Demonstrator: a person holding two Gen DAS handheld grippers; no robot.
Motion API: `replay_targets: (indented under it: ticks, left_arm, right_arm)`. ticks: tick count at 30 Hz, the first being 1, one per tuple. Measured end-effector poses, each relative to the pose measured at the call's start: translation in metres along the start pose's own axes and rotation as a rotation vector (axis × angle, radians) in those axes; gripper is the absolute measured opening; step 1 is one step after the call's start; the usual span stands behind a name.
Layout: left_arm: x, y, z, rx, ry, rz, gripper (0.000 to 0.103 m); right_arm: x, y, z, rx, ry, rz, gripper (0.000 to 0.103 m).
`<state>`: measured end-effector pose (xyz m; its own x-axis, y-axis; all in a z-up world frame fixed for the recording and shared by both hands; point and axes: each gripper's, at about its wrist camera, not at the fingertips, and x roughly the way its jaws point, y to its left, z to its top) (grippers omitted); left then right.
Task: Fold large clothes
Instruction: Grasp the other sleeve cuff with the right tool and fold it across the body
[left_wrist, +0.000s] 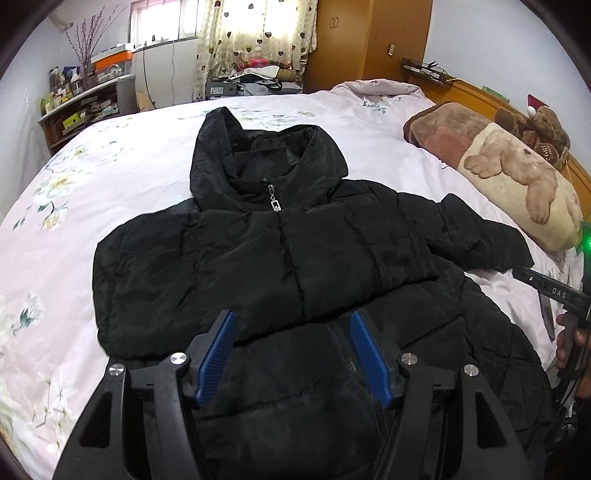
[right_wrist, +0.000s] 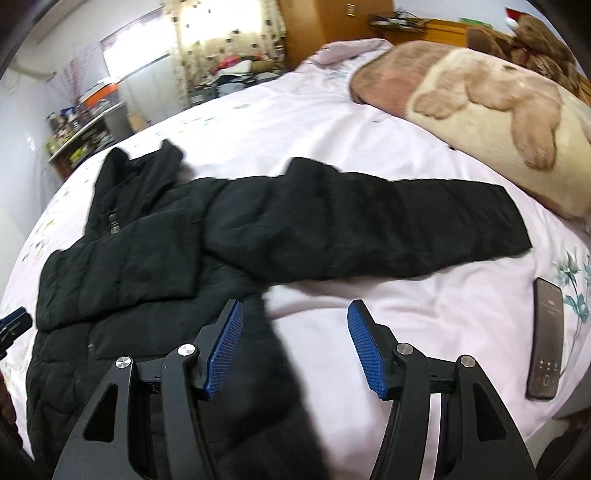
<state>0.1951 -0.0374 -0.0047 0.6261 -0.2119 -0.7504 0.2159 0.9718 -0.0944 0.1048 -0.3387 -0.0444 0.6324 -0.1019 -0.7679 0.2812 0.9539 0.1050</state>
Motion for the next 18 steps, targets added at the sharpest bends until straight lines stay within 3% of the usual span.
replay_targets:
  ticks: [5, 13, 18]
  left_arm:
    - [0.021, -0.003, 0.014, -0.005, -0.004, 0.022, 0.067]
    - [0.071, -0.008, 0.034, 0.012, 0.027, 0.037, 0.067]
    - [0.101, -0.005, 0.03, -0.021, 0.072, 0.052, 0.067]
  right_arm:
    - [0.018, -0.045, 0.011, 0.081, 0.011, -0.017, 0.06]
    - [0.049, -0.157, 0.023, 0.371, 0.034, -0.07, 0.064]
    - [0.079, -0.214, 0.025, 0.591, 0.038, -0.028, 0.064]
